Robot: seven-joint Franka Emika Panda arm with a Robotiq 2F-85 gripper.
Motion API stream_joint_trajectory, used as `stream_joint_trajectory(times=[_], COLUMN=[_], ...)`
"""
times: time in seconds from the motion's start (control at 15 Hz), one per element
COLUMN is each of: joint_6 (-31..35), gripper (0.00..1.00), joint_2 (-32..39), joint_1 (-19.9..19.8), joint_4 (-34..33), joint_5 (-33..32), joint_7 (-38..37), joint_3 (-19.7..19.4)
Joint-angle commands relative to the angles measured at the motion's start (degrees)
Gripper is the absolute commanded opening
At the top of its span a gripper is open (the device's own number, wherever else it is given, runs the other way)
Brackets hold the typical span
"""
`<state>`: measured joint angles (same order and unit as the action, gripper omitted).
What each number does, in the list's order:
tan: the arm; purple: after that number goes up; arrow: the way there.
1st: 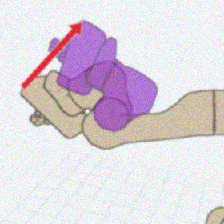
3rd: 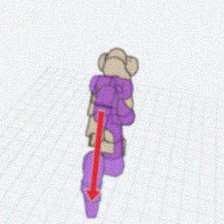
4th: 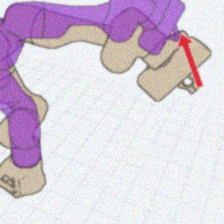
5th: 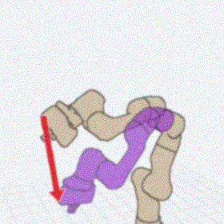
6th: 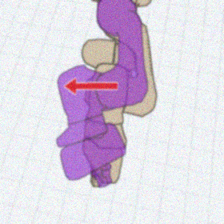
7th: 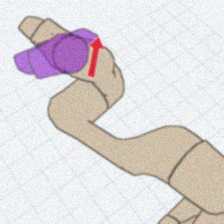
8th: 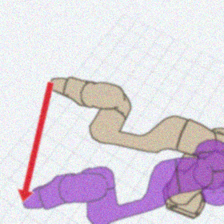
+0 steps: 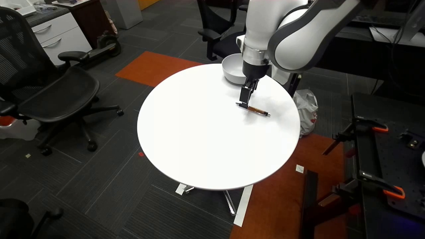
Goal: Remove the pen from the grey bowl
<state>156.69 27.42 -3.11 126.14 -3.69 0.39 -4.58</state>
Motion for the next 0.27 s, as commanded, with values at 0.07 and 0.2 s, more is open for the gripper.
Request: stream_joint_trajectory(times=[0.07, 0.2], joint_6=[-0.16, -0.16], gripper=[1.0, 1.0], joint_2=[-0.02, -0.02], joint_1=[-0.04, -0.05], joint_4=[-0.31, -0.39], joint_5=[0.06, 0.07], joint_7=[0.05, 0.06], joint_3=[-0.01, 0.0])
